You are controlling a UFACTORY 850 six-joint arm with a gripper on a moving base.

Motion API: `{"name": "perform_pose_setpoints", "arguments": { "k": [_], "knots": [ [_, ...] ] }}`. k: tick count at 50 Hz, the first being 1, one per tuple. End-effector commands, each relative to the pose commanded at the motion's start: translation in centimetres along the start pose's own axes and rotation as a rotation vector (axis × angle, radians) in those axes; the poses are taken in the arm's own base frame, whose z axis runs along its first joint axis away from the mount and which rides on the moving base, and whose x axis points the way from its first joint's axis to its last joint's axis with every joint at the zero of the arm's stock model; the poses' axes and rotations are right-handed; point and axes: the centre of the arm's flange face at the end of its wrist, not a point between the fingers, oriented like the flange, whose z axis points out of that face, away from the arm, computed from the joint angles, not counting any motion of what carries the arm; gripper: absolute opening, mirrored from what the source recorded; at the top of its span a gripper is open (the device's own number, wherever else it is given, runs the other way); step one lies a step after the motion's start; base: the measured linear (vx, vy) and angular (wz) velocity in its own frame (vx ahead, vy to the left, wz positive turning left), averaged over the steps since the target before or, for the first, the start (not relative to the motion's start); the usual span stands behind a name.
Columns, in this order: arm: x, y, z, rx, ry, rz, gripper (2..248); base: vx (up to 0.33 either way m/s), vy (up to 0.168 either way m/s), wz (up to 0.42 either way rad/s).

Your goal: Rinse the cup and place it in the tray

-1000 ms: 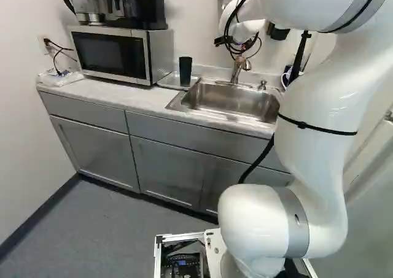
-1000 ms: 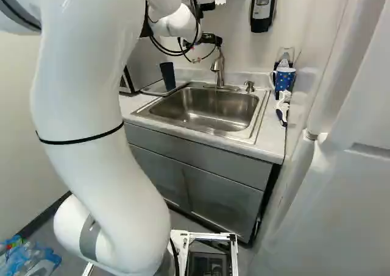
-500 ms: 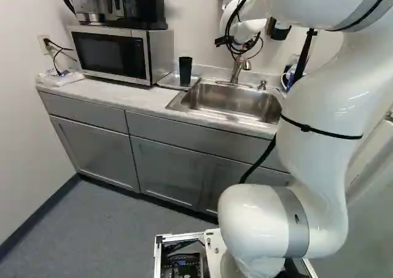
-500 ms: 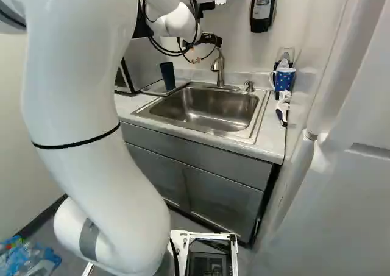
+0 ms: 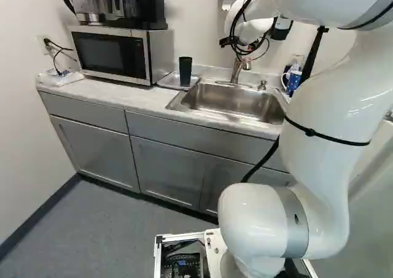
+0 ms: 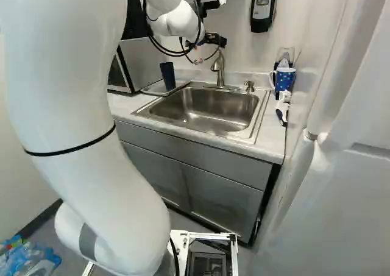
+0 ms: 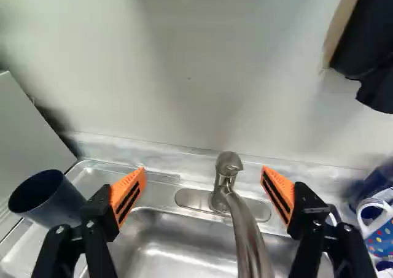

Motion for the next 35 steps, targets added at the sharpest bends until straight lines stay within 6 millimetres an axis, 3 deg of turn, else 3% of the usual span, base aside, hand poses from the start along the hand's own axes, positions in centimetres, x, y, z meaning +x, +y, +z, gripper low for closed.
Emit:
{"name": "perform_pose_setpoints", "arguments": {
  "k": [35],
  "knots": [
    [-1.7, 4.7, -4.1, -0.08, -0.036, 0.03, 247, 0.0, 0.0, 0.0]
  ]
}}
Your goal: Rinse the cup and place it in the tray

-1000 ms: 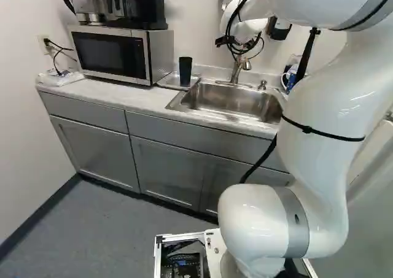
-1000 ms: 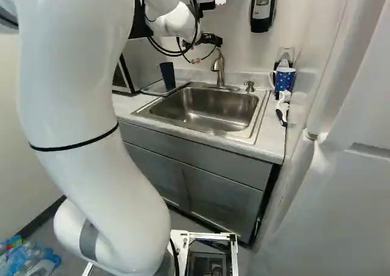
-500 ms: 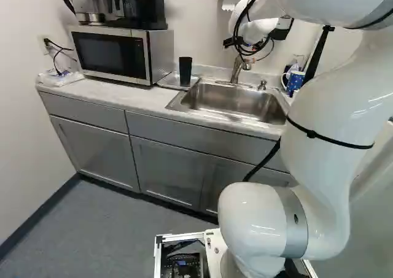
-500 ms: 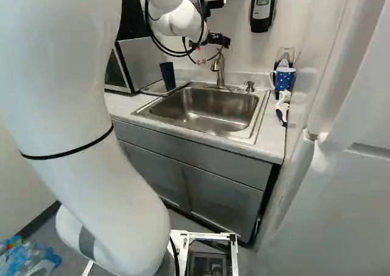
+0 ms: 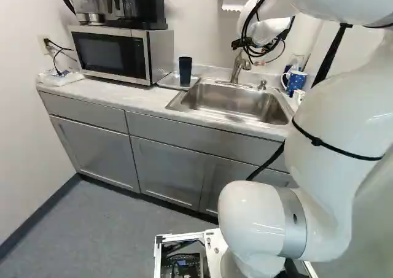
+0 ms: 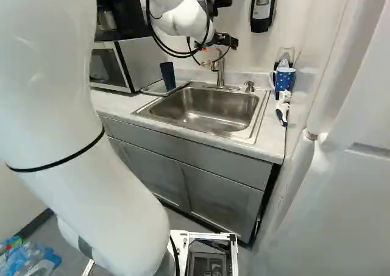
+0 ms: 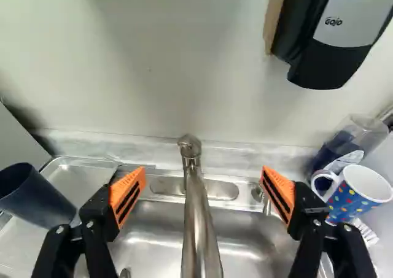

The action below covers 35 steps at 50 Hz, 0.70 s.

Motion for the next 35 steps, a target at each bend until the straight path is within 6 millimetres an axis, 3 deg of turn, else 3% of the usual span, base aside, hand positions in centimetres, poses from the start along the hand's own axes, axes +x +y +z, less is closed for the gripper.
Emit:
{"name": "perform_pose_setpoints", "arguments": {
  "k": [35],
  "knots": [
    [-4.2, 1.8, -6.1, -0.027, -0.19, 0.018, 247, 0.0, 0.0, 0.0]
  ]
}}
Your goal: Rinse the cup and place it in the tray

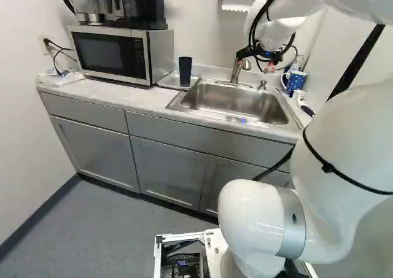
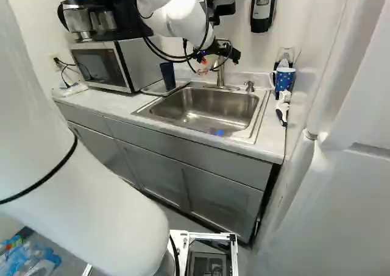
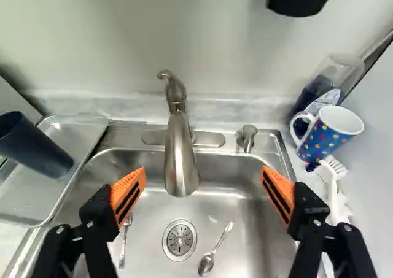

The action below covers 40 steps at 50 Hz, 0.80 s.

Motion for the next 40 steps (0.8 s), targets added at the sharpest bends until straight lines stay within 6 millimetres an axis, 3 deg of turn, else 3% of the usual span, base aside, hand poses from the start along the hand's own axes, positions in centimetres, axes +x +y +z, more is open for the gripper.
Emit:
{"name": "perform_pose_setpoints", "arguments": {
  "k": [40],
  "knots": [
    [-4.3, -0.2, -2.8, 0.014, -0.277, -0.002, 247, 0.0, 0.0, 0.0]
  ]
}}
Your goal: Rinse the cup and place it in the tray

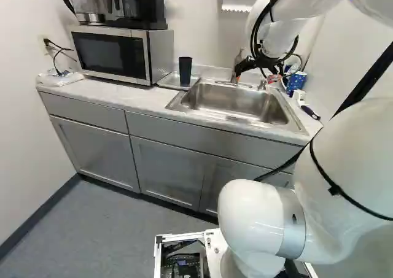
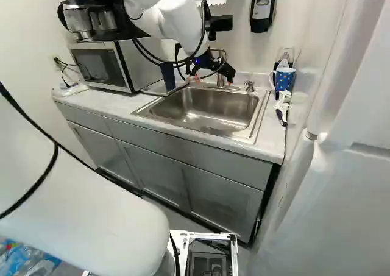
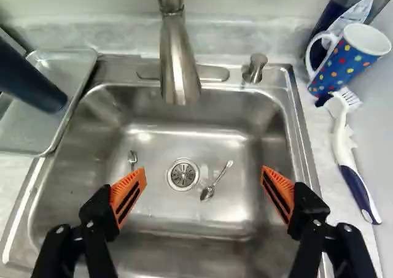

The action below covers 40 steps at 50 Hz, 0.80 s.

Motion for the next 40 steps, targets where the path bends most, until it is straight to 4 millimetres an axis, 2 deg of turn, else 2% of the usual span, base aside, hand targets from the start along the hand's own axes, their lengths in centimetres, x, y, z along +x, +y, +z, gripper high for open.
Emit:
{"name": "perform_pose_setpoints", "arguments": {
  "k": [12, 40],
  "knots": [
    [-0.72, -0.11, -0.05, 0.004, -0.077, -0.001, 247, 0.0, 0.0, 0.0],
    [-0.73, -0.11, -0.05, 0.004, -0.078, -0.001, 247, 0.0, 0.0, 0.0]
  ]
}}
